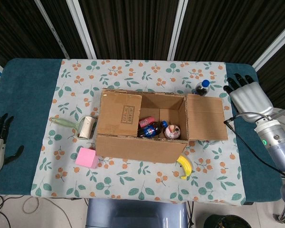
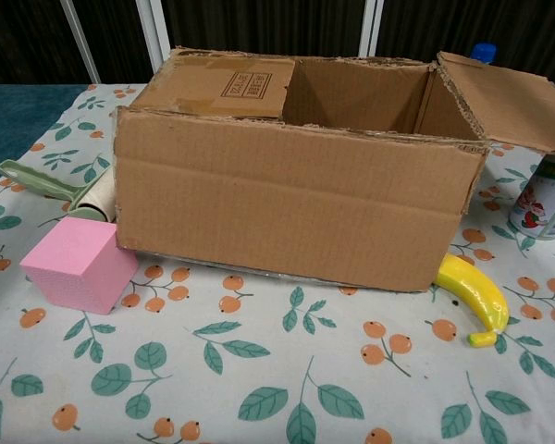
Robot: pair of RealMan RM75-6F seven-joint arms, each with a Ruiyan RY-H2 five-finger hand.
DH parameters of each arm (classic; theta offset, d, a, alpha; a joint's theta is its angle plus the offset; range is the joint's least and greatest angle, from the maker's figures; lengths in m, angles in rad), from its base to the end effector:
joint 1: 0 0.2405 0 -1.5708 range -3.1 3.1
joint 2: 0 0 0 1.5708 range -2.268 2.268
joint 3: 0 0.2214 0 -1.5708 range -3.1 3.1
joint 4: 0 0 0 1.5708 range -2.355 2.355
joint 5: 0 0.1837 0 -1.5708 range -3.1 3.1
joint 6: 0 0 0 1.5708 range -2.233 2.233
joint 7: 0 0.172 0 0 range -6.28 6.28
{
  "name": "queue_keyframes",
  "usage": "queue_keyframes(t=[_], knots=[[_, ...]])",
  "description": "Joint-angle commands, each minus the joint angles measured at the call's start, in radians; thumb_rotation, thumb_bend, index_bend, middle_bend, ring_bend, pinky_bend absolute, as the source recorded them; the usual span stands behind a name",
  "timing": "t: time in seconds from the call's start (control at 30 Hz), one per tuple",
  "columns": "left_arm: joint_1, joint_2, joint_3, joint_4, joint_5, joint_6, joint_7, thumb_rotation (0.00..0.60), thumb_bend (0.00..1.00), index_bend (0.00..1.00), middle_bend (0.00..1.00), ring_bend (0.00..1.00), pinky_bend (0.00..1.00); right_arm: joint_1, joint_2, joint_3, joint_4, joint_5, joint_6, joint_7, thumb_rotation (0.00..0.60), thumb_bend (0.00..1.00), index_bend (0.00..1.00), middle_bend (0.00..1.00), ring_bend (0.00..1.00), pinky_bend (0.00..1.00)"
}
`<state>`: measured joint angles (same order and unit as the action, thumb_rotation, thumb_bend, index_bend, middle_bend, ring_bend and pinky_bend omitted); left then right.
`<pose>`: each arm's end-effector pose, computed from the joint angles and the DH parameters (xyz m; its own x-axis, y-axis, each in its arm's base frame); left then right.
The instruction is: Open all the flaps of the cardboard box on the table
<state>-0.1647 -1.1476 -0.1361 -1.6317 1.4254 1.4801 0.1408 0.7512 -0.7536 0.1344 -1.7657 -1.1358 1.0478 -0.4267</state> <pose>-0.2496 0.2393 0.1765 0.4588 -0.1031 0.8826 0.8870 -0.0050 -0.4617 -0.1352 -0.3602 0.2336 0.8059 0.1054 0.5825 -0.5528 -0.2182 0.8043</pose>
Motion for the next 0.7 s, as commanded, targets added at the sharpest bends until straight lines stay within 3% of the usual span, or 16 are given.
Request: queue_keyframes(t=[0.03,0.27,0.37,0.43,0.53,0.7], knots=[[-0.052,0.056,-0.027,-0.06,0.004,-0.056,0.044,0.6,0.24,0.0,0.0,0.0,0.01,-0.176,-0.124,0.018,-0.041,0.069,0.256,0.09,0.6,0.31,0.0,0.02,0.02,0.24],[-0.128,0.122,-0.059,-0.124,-0.015,-0.158,0.082,0.6,0.24,0.0,0.0,0.0,0.01,-0.274,-0.194,0.006,-0.048,0.068,0.376,0.123,0.6,0.23,0.0,0.0,0.0,0.24],[-0.222,0.164,-0.099,-0.164,-0.007,-0.258,0.117,0.6,0.25,0.0,0.0,0.0,0.01,-0.348,-0.259,-0.008,-0.022,0.06,0.469,0.148,0.6,0.24,0.0,0.0,0.0,0.24],[-0.286,0.195,-0.121,-0.193,-0.027,-0.346,0.135,0.6,0.3,0.0,0.0,0.0,0.01,-0.379,-0.31,-0.012,0.023,0.042,0.509,0.166,0.6,0.26,0.0,0.0,0.0,0.24],[-0.384,0.23,-0.151,-0.225,-0.043,-0.473,0.143,0.6,0.46,0.0,0.01,0.0,0.01,-0.415,-0.373,-0.011,0.09,0.014,0.535,0.234,0.6,0.3,0.0,0.0,0.0,0.24],[-0.556,0.238,-0.196,-0.203,-0.065,-0.655,0.185,0.6,0.66,0.01,0.03,0.0,0.05,-0.445,-0.454,0.0,0.21,-0.031,0.548,0.322,0.6,0.32,0.0,0.0,0.0,0.24]])
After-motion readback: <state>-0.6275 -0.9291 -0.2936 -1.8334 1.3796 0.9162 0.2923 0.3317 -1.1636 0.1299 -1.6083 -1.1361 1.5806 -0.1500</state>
